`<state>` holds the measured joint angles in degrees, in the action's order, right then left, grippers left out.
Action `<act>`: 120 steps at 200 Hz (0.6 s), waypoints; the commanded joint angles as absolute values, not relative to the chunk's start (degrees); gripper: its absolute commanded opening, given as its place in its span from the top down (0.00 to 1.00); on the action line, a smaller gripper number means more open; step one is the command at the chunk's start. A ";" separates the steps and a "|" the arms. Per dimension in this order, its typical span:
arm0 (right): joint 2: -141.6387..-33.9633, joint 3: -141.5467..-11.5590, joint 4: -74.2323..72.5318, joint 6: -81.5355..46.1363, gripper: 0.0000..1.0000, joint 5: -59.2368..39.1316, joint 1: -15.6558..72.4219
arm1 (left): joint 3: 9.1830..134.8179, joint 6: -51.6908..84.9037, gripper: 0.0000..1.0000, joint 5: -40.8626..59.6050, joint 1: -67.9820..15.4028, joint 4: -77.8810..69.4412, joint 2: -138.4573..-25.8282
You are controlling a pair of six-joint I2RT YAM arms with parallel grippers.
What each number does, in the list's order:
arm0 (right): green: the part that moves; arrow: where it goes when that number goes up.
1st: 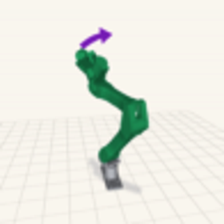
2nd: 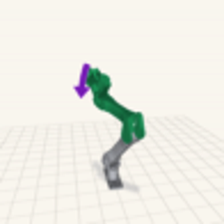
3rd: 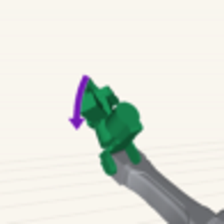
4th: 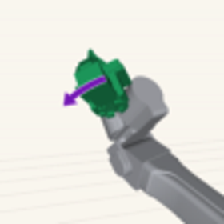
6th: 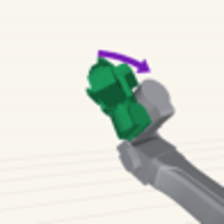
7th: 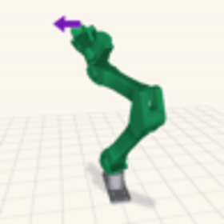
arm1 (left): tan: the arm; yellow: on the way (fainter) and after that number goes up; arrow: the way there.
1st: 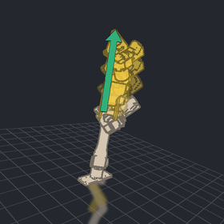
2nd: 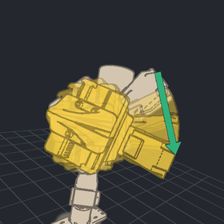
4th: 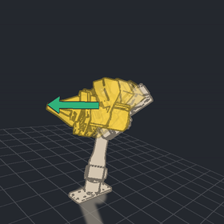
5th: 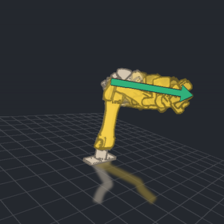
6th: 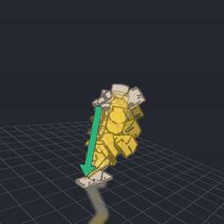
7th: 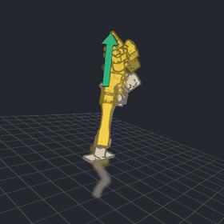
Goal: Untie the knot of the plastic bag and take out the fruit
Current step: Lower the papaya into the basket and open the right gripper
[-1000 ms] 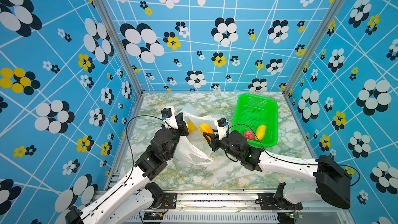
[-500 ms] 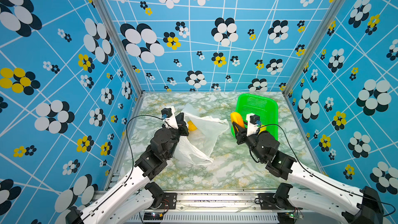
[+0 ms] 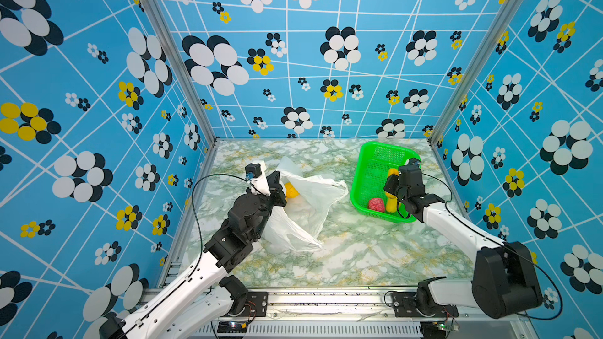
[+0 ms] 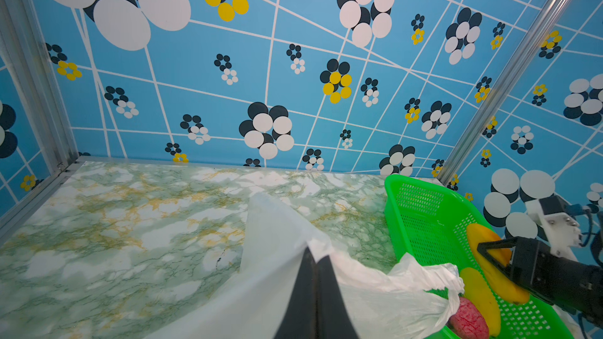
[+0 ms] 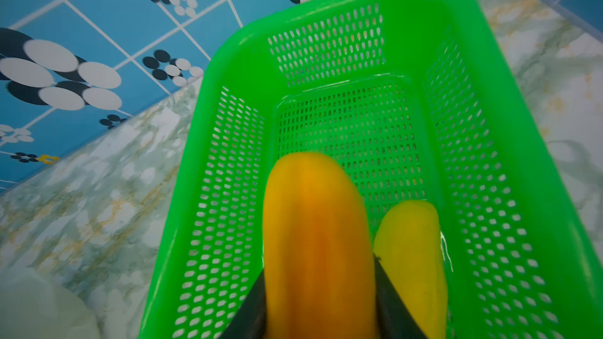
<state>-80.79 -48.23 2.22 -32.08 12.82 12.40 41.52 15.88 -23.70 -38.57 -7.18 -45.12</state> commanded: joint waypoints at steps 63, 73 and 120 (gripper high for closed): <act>-102.45 -65.32 9.17 -34.70 0.72 2.35 5.01 | 42.97 12.13 1.00 -21.42 -37.81 -5.55 -42.89; -103.46 -65.91 8.89 -35.49 0.71 1.44 4.99 | 42.59 11.95 1.00 -21.03 -37.77 -5.93 -43.32; -106.49 -68.37 7.80 -37.28 0.37 1.44 4.87 | 47.89 20.84 1.00 -20.49 -38.06 4.86 -47.92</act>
<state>-105.36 -66.15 6.72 -35.94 2.46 4.84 44.49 15.49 -19.46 -38.26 -1.30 -46.44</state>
